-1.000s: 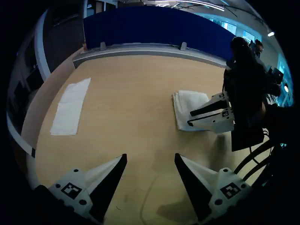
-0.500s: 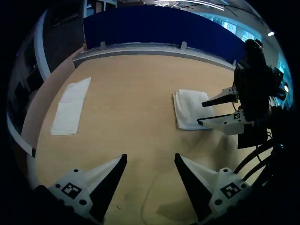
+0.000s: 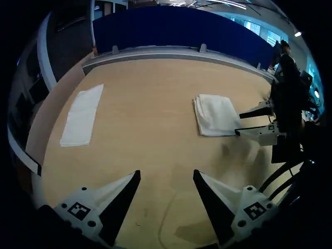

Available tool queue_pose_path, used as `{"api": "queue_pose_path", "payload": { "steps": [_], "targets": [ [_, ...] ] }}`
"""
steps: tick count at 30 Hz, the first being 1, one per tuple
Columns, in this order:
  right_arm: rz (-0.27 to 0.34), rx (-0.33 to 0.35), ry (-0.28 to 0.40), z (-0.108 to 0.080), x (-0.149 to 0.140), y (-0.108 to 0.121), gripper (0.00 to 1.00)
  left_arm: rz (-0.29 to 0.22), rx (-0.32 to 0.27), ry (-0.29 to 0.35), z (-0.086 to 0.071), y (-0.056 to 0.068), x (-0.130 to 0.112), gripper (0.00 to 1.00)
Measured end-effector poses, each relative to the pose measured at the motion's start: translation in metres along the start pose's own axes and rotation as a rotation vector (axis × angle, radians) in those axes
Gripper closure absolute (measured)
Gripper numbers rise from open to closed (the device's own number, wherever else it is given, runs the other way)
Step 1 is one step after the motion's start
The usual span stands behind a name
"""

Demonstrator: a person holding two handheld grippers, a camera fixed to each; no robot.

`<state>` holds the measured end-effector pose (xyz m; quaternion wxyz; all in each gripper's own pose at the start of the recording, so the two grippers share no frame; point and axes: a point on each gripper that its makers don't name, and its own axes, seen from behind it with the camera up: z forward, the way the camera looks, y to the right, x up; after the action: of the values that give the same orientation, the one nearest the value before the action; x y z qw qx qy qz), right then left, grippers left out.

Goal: Fold towel

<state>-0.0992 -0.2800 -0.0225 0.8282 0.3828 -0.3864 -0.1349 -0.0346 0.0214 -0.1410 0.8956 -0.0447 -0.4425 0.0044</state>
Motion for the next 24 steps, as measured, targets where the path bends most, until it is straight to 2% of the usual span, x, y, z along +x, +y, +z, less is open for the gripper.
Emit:
{"api": "queue_pose_path", "payload": {
  "steps": [8, 15, 17, 24],
  "targets": [
    [0.034, -0.032, -0.026, -0.007, -0.026, 0.01, 0.04, -0.009, 0.016, -0.021, -0.013, -0.013, -0.021, 0.06],
    [0.036, -0.041, -0.034, -0.006, -0.033, 0.012, 0.05, -0.013, 0.024, -0.025, -0.019, -0.018, -0.029, 0.06],
    [0.035, -0.037, -0.037, -0.004, -0.035, 0.01, 0.11, -0.015, 0.023, -0.024, -0.021, -0.018, -0.03, 0.06],
    [0.048, -0.031, -0.057, 0.002, -0.042, 0.005, 0.5, -0.017, 0.025, -0.024, -0.025, -0.019, -0.033, 0.06]
  ]
}}
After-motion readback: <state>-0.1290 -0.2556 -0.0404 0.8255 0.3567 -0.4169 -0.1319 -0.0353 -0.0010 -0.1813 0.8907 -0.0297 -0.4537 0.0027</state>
